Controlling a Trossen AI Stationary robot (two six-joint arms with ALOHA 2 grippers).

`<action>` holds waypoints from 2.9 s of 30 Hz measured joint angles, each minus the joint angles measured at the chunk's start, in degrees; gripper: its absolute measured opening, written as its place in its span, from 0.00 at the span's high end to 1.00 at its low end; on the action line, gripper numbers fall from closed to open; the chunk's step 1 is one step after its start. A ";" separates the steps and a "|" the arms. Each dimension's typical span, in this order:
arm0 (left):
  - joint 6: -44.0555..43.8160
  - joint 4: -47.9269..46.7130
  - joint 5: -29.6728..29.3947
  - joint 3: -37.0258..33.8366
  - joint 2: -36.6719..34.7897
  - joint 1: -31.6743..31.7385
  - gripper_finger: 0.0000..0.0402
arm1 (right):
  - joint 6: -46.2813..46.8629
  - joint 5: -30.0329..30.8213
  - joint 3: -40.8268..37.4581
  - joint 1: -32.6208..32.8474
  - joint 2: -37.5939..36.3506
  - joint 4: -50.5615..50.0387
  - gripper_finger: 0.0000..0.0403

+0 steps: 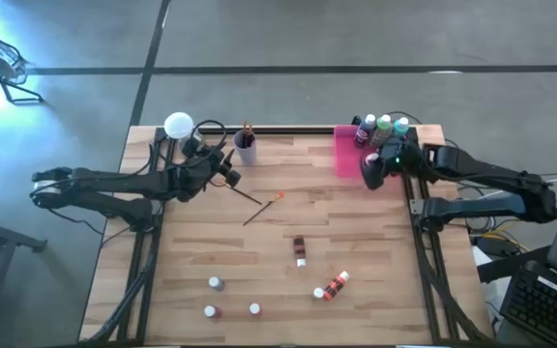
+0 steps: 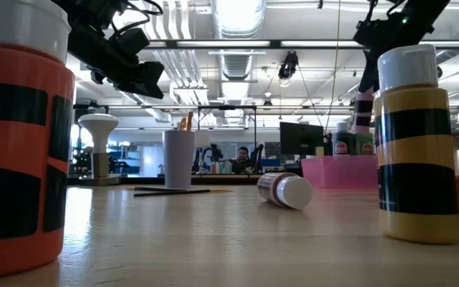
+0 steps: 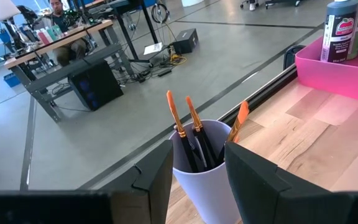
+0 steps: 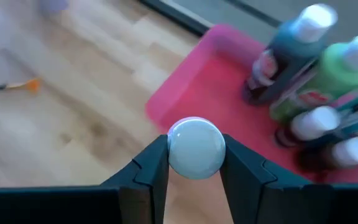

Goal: Pick & Place Paint Supplies
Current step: Put the small pink paint bottle into the pink bin, then put the small yellow paint bottle into the pink bin

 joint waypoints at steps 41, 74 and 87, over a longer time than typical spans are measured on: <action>0.00 0.01 -0.02 0.00 0.00 0.00 0.62 | -11.43 -12.52 -0.02 -32.89 26.59 18.53 0.72; 0.00 -0.01 0.00 0.00 0.00 -0.01 0.62 | -13.40 -12.06 -0.37 -33.99 22.00 18.48 0.47; 0.00 -0.01 0.00 0.00 0.00 0.00 0.62 | -12.72 -30.02 -0.24 -33.95 8.40 16.21 0.58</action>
